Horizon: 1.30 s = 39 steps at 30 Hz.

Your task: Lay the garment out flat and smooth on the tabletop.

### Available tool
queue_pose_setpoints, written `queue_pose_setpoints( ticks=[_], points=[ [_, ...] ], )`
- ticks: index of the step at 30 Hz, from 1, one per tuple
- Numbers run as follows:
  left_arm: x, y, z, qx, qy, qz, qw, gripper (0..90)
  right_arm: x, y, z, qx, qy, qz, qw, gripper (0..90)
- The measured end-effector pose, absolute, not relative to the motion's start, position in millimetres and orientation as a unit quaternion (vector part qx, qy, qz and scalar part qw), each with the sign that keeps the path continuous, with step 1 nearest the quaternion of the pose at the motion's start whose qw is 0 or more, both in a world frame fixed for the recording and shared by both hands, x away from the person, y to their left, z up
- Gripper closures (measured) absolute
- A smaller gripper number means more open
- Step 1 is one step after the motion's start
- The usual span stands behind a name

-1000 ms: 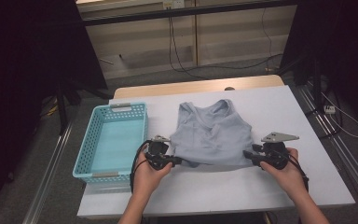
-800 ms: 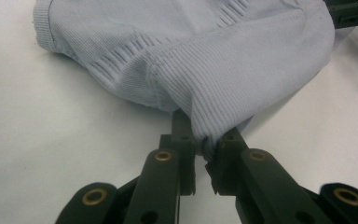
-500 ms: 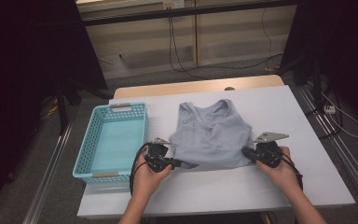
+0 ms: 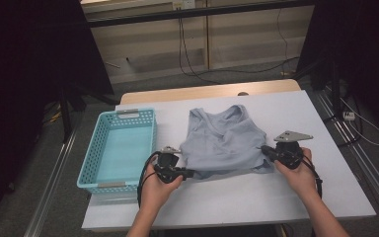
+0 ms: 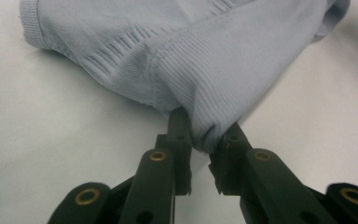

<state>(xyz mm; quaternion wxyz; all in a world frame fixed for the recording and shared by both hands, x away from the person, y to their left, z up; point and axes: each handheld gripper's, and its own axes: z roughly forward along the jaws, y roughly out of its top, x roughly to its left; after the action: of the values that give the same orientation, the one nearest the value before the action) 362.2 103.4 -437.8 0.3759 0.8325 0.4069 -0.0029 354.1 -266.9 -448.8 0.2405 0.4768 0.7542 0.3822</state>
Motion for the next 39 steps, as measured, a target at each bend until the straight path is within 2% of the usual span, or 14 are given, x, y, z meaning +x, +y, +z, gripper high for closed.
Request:
queue_pose_setpoints(
  ticks=[8, 20, 25, 31, 39],
  points=[
    [360, 110, -431, 0.834, 0.408, -0.002, 0.372, 75.7, 357, -264, -453, 0.479, 0.761, 0.374, 0.227, 89.8],
    [353, 125, -406, 0.808, 0.422, 0.017, 0.411, 72.5, 351, -266, -448, 0.464, 0.774, 0.371, 0.219, 89.2],
    [354, 124, -403, 0.804, 0.422, 0.017, 0.418, 66.3, 347, -273, -447, 0.467, 0.773, 0.372, 0.213, 89.2],
    [354, 127, -398, 0.795, 0.425, 0.022, 0.432, 64.2, 344, -272, -449, 0.464, 0.780, 0.359, 0.218, 89.3],
    [359, 114, -417, 0.810, 0.429, 0.021, 0.400, 61.0, 343, -272, -452, 0.465, 0.783, 0.352, 0.215, 89.0]
  ],
)
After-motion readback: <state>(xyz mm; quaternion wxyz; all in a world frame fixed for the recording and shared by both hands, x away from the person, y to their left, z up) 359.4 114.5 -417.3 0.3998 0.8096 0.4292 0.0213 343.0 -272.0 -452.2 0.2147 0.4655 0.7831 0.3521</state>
